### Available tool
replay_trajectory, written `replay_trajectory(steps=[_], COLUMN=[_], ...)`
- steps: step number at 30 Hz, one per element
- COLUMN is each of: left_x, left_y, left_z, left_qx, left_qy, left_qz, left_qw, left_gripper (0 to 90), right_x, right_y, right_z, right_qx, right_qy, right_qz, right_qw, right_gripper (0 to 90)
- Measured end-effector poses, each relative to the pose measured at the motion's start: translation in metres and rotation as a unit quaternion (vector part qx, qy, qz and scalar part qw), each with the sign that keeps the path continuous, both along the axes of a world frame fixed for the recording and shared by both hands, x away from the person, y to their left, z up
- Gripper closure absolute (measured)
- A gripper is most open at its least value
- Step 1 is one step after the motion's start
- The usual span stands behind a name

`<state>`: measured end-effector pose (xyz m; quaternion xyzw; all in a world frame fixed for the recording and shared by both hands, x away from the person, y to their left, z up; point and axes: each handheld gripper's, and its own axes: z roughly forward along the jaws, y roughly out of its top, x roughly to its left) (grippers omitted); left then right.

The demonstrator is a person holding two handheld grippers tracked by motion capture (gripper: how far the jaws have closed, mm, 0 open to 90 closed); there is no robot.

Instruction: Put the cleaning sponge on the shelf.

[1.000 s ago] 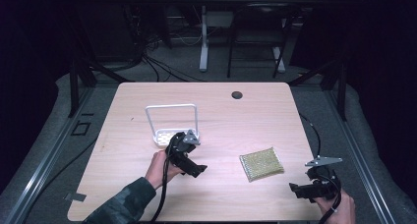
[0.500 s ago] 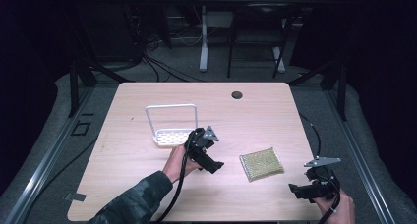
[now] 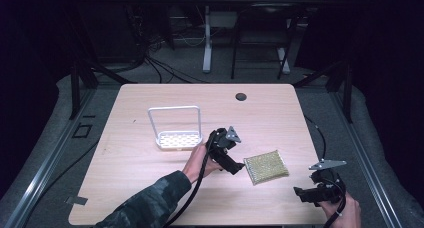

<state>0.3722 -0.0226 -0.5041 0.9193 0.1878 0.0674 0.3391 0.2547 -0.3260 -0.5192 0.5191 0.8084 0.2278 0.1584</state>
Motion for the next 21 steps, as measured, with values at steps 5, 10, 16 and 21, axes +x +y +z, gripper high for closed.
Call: replay_trajectory(steps=[5, 10, 16, 21], left_x=[0.001, 0.003, 0.001, 0.004], left_y=[-0.019, -0.035, -0.051, -0.065], left_z=[-0.008, -0.014, -0.021, -0.027], left_qx=[0.004, 0.006, 0.012, 0.022], left_qy=[0.01, 0.015, 0.019, 0.017], left_qz=[-0.015, -0.017, -0.03, -0.036], left_qw=[0.9998, 0.9997, 0.9993, 0.999], left_gripper=[0.0, 2.6, 5.4, 8.3], right_x=[0.0, 0.0, 0.0, 0.0], right_y=[0.0, 0.002, 0.002, 0.003], right_z=[-0.001, -0.001, -0.001, -0.002], right_qx=[0.002, -0.002, 0.0, 0.001], right_qy=[-0.001, 0.003, 0.002, 0.005], right_qz=[0.0, 0.004, 0.004, 0.009], right_qw=[1.0, 1.0, 1.0, 0.9999], right_gripper=[10.3, 10.6, 10.9, 11.2])
